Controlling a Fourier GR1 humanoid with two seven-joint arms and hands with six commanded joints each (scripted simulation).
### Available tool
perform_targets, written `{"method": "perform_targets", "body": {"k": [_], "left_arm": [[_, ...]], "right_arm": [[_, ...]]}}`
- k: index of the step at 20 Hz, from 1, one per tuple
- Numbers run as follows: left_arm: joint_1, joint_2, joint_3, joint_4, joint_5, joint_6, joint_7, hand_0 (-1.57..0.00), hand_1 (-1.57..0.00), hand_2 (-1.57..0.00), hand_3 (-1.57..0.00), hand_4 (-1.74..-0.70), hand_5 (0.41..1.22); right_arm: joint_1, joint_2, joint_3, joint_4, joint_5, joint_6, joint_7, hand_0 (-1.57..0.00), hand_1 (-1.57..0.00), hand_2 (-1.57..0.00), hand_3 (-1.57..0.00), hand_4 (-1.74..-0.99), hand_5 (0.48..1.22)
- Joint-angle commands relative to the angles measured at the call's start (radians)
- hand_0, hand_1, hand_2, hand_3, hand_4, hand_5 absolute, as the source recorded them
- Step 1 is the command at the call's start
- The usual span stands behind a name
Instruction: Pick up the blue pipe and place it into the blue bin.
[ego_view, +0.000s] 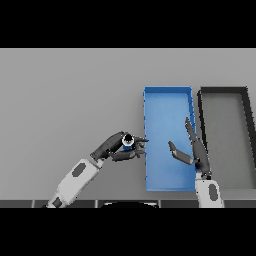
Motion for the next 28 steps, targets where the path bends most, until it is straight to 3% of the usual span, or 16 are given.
{"method": "perform_targets", "body": {"k": [1,8,12,15,17,19,21,24,28], "left_arm": [[0.009,0.009,-0.008,-0.021,0.001,-0.005,0.011,-1.56,-1.56,-1.56,-1.45,-1.72,1.216],[0.000,0.002,-0.023,-0.038,0.001,-0.013,0.057,-1.57,-1.57,-1.57,-1.44,-1.73,1.219],[0.007,0.022,-0.014,-0.030,-0.010,-0.016,0.043,-1.57,-1.57,-1.57,-1.44,-1.73,1.220],[0.012,0.024,-0.016,-0.034,-0.011,-0.022,0.035,-1.57,-1.57,-1.57,-1.44,-1.73,1.220],[0.013,0.015,-0.020,-0.036,-0.006,-0.025,0.051,-1.57,-1.57,-1.57,-1.44,-1.73,1.221],[0.001,0.013,-0.017,-0.026,-0.011,-0.029,0.043,-1.57,-1.57,-1.57,-1.44,-1.73,1.221],[0.001,0.021,-0.012,-0.027,-0.013,-0.030,0.048,-1.57,-1.57,-1.57,-1.44,-1.73,1.221],[0.005,0.022,-0.009,-0.022,-0.014,-0.032,0.043,-1.57,-1.57,-1.57,-1.44,-1.73,1.221],[-0.004,0.024,-0.003,-0.032,-0.008,-0.035,0.063,-1.57,-1.57,-1.57,-1.44,-1.73,1.221]], "right_arm": [[-0.003,0.002,0.001,0.004,-0.001,0.002,-0.007,0.00,0.00,0.00,0.00,-1.215,0.639],[0.023,0.014,0.002,-0.012,-0.002,-0.009,-0.015,0.00,0.00,0.00,0.00,-1.174,0.629],[0.060,0.041,0.012,-0.025,0.011,-0.032,-0.029,0.00,0.00,0.00,0.00,-1.209,0.623],[0.068,0.039,0.012,-0.042,-0.013,-0.013,-0.038,0.00,0.00,0.00,0.00,-1.191,0.619],[0.049,0.020,0.000,-0.096,-0.114,0.055,-0.030,0.00,0.00,0.00,0.00,-1.197,0.604],[0.011,-0.029,-0.009,-0.151,-0.221,0.132,0.051,0.00,0.00,0.00,0.00,-1.203,0.573],[-0.013,-0.088,0.002,-0.214,-0.299,0.209,0.098,0.00,0.00,0.00,0.00,-1.232,0.550],[-0.075,-0.158,0.046,-0.292,-0.337,0.277,0.182,0.00,0.00,0.00,0.00,-1.274,0.518],[-0.184,-0.198,0.110,-0.356,-0.398,0.322,0.301,0.00,0.00,0.00,0.00,-1.301,0.520]]}}
